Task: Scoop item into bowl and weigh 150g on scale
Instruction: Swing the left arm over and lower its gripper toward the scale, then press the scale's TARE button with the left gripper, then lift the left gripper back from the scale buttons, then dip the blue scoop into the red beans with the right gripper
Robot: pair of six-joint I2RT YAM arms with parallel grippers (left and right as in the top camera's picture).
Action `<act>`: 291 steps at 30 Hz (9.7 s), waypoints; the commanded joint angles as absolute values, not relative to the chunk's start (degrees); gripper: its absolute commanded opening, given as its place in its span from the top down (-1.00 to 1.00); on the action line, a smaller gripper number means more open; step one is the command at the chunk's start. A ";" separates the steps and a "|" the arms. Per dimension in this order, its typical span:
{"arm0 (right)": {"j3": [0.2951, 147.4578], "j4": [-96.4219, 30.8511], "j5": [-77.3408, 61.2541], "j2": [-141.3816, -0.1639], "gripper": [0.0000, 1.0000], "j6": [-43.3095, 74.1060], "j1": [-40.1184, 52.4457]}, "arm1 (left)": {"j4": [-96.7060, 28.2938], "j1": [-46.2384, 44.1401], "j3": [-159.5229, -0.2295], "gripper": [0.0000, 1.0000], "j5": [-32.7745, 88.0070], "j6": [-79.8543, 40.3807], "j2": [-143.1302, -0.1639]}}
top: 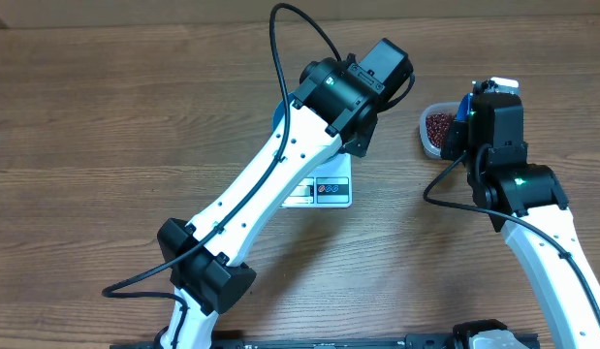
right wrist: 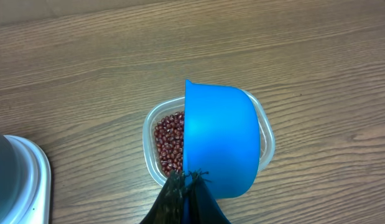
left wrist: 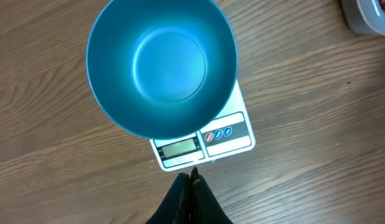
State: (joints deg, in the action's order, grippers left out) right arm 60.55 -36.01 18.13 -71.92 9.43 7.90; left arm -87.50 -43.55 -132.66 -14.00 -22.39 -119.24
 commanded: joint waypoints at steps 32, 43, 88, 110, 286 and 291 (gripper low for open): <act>62.33 -35.27 15.33 -71.77 0.92 10.63 7.75 | -52.36 -45.45 -76.86 0.90 -13.58 -24.23 -89.97; 62.33 -35.24 15.33 -71.77 0.92 10.66 7.75 | -38.57 -45.45 -63.86 0.91 -13.50 -13.98 -91.50; 62.33 -35.22 15.31 -71.77 0.92 10.90 7.75 | -24.08 -45.30 -63.46 0.91 -16.91 6.39 -103.83; 62.33 -34.83 15.31 -71.77 0.92 11.09 7.75 | -21.58 -45.30 -61.10 0.91 -14.96 7.75 -104.42; 63.81 -32.42 13.87 -91.15 0.92 -14.85 2.50 | -39.64 -32.36 -64.29 -0.99 -3.53 -1.67 -68.88; 63.81 -33.82 11.79 -91.15 0.92 -13.30 2.50 | -39.64 -32.36 -64.29 -0.99 -3.53 -1.69 -68.88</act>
